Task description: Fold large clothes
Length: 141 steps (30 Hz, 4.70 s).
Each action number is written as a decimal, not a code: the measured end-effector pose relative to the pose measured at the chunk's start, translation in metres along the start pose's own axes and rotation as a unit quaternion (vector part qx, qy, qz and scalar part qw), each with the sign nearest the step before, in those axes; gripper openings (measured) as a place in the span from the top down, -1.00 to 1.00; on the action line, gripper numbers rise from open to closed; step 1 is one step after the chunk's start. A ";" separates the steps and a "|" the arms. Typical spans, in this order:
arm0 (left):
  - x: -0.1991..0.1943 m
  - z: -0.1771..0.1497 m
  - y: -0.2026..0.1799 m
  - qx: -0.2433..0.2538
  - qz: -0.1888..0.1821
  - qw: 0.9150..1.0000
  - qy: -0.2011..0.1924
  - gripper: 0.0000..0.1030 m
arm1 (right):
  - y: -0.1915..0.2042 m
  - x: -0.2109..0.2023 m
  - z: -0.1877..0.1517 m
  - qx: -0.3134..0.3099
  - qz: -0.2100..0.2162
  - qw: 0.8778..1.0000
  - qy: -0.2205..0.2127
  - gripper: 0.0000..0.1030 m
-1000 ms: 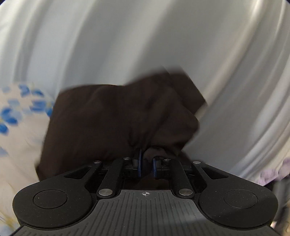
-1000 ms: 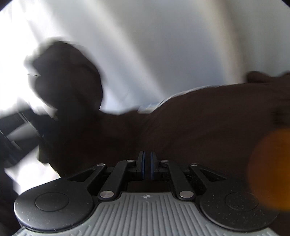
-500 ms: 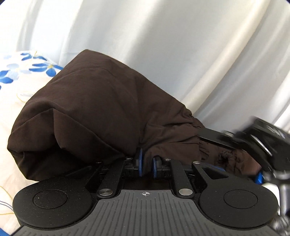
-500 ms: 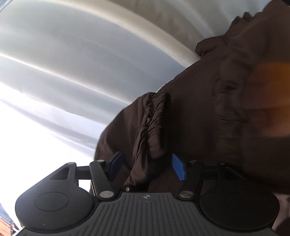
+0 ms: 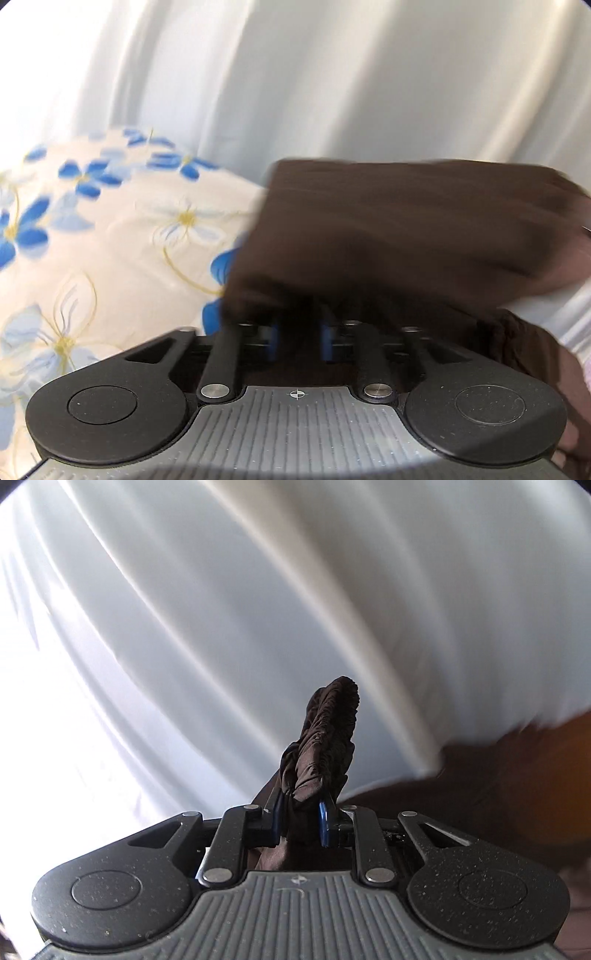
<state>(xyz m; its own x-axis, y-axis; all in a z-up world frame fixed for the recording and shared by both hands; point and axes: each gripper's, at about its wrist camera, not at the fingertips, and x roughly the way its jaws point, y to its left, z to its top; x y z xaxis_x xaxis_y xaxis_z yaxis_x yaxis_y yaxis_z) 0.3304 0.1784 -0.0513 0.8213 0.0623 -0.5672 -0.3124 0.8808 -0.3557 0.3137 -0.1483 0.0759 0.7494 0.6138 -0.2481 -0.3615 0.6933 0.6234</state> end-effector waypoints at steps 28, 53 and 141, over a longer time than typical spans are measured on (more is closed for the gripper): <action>-0.032 -0.008 -0.078 0.127 -0.057 0.990 -0.002 -0.59 | -0.145 -0.105 -0.029 0.072 -0.229 0.970 0.046 -0.07; 0.037 0.003 -0.126 0.190 -0.049 0.980 0.013 -0.79 | -0.082 -0.012 -0.033 -0.146 -0.205 0.968 0.000 0.55; -0.188 -0.106 0.061 0.223 0.054 0.930 0.288 -0.47 | -0.192 -0.434 -0.151 0.196 -0.160 0.950 0.181 0.38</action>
<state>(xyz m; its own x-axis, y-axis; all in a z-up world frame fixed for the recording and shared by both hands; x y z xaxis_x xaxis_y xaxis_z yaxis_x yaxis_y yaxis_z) 0.1064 0.1710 -0.0449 0.3646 0.0127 -0.9311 -0.0434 0.9991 -0.0033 -0.0257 -0.4904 -0.0480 0.5209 0.5345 -0.6655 0.1404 0.7154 0.6845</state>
